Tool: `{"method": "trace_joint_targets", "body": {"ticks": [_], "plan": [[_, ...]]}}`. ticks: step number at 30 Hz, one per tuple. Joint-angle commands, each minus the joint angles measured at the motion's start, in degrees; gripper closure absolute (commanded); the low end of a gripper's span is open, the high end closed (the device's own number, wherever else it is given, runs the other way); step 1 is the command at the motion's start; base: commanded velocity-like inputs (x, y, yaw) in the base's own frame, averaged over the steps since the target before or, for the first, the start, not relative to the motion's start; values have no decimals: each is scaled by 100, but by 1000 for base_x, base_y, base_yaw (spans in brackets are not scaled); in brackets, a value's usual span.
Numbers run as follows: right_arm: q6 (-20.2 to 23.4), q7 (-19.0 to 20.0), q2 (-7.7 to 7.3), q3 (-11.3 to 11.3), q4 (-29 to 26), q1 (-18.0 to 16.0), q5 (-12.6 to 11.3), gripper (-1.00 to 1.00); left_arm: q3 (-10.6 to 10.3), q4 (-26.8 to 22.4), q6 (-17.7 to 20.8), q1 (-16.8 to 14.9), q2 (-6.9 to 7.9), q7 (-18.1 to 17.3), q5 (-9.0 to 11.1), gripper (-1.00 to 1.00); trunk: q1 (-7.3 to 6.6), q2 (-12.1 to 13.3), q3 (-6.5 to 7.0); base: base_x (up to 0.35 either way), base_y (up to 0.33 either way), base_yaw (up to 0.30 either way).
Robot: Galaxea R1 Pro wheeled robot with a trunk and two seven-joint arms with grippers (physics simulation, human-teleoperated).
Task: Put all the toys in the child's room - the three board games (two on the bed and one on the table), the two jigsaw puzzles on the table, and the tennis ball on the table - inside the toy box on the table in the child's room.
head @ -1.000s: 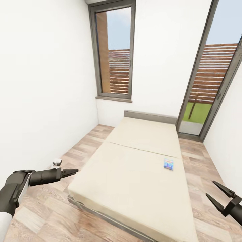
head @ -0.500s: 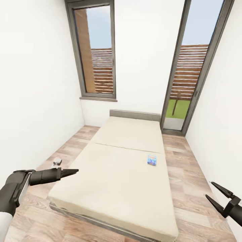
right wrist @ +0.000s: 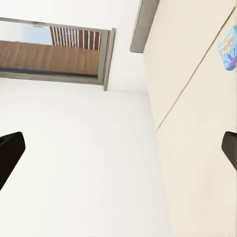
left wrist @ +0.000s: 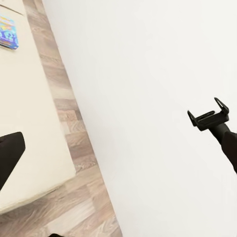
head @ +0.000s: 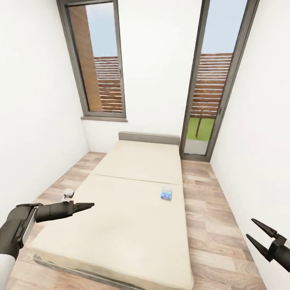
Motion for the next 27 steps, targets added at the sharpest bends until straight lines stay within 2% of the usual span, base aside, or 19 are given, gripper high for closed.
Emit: {"method": "trace_joint_targets", "body": {"ticks": [1, 15, 27], "plan": [[17, 35, 0, -6, 0, -8, 37, -100, 1, -3, 58, -5, -1, -23, -5, -100, 6, -12, -13, 192, -299, 46], [-31, 38, -6, 25, -33, -8, 69, -100, -4, -3, 42, -5, -7, -25, 2, -100, 6, -12, -14, 163, -304, 223], [-32, 32, -8, 34, -40, -11, 78, -100, -4, -3, 30, 0, 0, -32, 4, -100, 6, -12, -14, -82, -266, 281]]}}
